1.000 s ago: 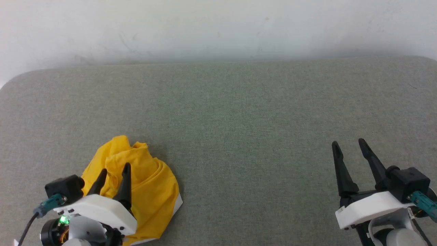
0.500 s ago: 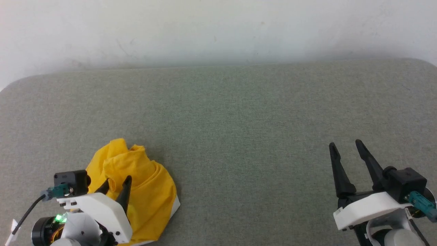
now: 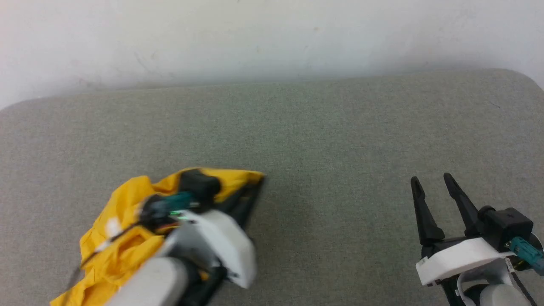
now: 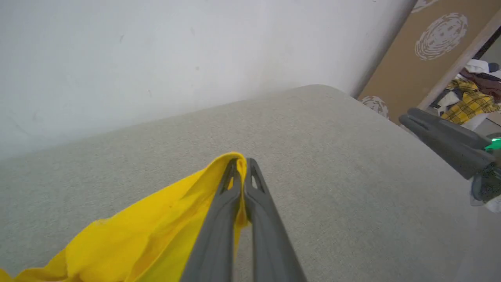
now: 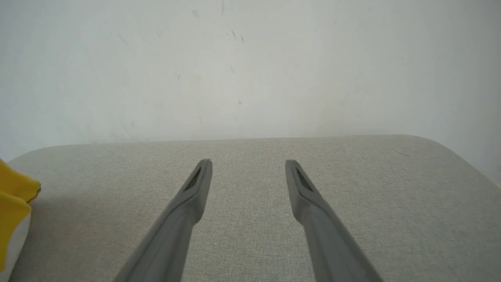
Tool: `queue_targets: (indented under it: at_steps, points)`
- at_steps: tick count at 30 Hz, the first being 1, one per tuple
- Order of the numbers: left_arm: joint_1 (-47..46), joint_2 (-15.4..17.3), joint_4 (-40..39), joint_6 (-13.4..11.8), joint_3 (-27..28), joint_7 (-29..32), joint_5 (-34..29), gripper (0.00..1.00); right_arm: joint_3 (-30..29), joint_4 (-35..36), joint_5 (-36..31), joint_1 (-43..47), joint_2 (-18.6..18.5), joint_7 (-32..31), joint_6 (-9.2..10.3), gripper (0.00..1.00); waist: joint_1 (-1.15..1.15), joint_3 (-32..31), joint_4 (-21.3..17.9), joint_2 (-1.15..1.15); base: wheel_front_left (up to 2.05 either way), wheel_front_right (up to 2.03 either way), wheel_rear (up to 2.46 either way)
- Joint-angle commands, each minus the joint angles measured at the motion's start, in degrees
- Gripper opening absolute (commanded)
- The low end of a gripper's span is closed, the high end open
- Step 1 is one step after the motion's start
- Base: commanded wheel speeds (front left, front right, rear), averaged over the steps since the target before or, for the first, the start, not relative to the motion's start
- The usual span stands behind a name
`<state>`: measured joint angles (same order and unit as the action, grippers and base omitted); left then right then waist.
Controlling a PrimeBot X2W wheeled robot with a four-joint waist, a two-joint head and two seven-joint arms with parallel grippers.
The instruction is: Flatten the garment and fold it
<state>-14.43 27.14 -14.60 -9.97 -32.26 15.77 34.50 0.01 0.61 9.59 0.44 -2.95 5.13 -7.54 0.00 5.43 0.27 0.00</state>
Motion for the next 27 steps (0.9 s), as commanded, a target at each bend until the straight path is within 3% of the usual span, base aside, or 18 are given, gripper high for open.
queue_targets:
  at_steps: [1, 6, 11, 12, 13, 14, 17, 22, 27]
  points:
    - [-2.2, -2.4, 1.4, 1.8, -2.7, 0.3, -0.7, 0.00, -0.1, 0.3, -0.2, -0.3, 0.1, 0.0, 0.05, 1.00, 0.00, 0.9, -0.5, 0.00, 0.00, 0.00, 0.00]
    - [-6.6, -11.1, 12.3, 7.5, -11.6, 0.5, -1.2, 0.00, 0.0, 0.6, -0.4, -0.8, 0.1, -0.1, 0.05, 1.00, 0.00, 2.8, -1.9, 0.00, 0.00, 0.00, 0.00]
    - [-7.0, -15.7, 26.4, 10.8, -14.6, -2.1, -0.1, 0.00, 0.0, 0.4, -0.2, -1.1, 0.1, 0.0, 0.05, 1.00, 0.00, 4.1, -2.9, 0.00, 0.00, 0.00, 0.00]
    - [-7.0, -16.4, 28.5, 11.4, -14.8, -2.8, 0.1, 0.10, -0.1, 0.4, -0.2, -1.2, 0.1, 0.1, 0.05, 1.00, 0.00, 4.2, -3.0, 0.00, 0.00, 0.00, 0.00]
    - [-7.1, -16.9, 30.1, 11.8, -15.0, -3.7, 0.1, 0.65, -0.2, 0.4, -0.3, -1.2, 0.1, 0.1, 0.05, 1.00, 0.00, 4.3, -2.9, 0.00, 0.00, 0.00, 0.00]
    - [-7.3, -17.2, 31.5, 12.2, -15.3, -4.5, -0.2, 1.00, -0.4, 0.3, -0.3, -1.2, 0.1, 0.1, 0.05, 1.00, 0.00, 4.3, -2.8, 0.00, 0.00, 0.00, 0.00]
    - [-7.4, -17.9, 32.8, 12.3, -14.4, -8.8, -0.4, 1.00, -0.8, 0.1, -0.4, -1.1, 0.1, 0.2, 0.05, 1.00, 0.00, 3.8, -2.2, 0.00, 0.00, 0.00, 0.00]
    - [-6.3, -17.3, 28.5, 10.7, -10.7, -19.0, -1.2, 1.00, -1.0, -0.1, -0.7, -0.6, 0.1, 0.0, 0.05, 1.00, 0.00, 2.1, -0.3, 0.00, 0.00, 0.00, 0.00]
    - [-4.1, -14.6, 24.2, 6.9, -5.1, -27.6, -2.3, 1.00, -0.8, 0.0, -1.0, -0.3, 0.1, -0.4, 0.05, 1.00, 0.00, 0.9, 1.3, 0.00, 0.00, 0.00, 0.00]
